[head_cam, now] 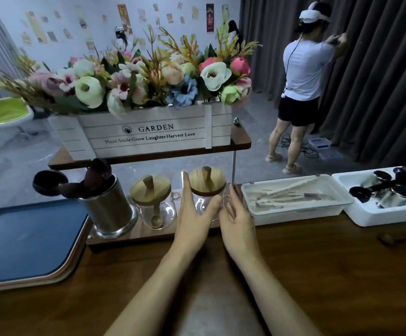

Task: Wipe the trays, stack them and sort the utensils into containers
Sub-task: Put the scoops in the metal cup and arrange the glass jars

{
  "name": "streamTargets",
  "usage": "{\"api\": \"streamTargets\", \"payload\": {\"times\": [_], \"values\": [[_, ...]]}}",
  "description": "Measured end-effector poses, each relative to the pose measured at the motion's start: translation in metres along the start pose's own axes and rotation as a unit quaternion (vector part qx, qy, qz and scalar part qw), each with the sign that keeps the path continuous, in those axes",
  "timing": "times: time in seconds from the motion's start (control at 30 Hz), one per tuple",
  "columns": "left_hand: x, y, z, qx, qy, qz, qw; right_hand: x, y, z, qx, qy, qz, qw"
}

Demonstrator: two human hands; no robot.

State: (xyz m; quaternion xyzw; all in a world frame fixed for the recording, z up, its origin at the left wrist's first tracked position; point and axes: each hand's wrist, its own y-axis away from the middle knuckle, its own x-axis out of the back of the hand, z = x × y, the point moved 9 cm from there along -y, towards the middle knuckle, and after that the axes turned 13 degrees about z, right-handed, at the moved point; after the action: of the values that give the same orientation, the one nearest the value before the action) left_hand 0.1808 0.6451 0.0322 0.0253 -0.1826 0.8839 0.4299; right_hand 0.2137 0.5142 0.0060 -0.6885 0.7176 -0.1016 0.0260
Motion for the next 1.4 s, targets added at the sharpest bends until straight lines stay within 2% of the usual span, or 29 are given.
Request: {"api": "streamTargets", "payload": {"times": [0.23,0.37,0.57,0.87,1.0,1.17,1.4], "values": [[0.001,0.009,0.000,0.004,0.022,0.005,1.000,0.001,-0.003,0.001,0.036,0.026,0.023,0.999],[0.009,0.030,0.006,-0.008,0.025,-0.017,1.000,0.010,0.013,0.001,0.008,0.007,-0.003,1.000],[0.029,0.062,0.023,-0.018,0.011,-0.003,1.000,0.031,0.046,-0.021,0.007,-0.005,-0.021,1.000],[0.030,0.126,0.026,-0.016,0.019,-0.017,1.000,0.088,0.095,-0.030,0.012,0.008,0.003,1.000],[0.018,0.159,0.037,-0.038,0.024,-0.025,0.999,0.122,0.111,-0.023,0.015,-0.004,0.016,1.000],[-0.013,0.198,0.033,-0.022,0.023,-0.039,0.999,0.169,0.123,-0.006,0.003,-0.029,0.018,0.999],[-0.068,0.246,0.055,-0.026,0.013,-0.011,1.000,0.243,0.124,0.006,0.006,-0.040,0.009,0.999]]}}
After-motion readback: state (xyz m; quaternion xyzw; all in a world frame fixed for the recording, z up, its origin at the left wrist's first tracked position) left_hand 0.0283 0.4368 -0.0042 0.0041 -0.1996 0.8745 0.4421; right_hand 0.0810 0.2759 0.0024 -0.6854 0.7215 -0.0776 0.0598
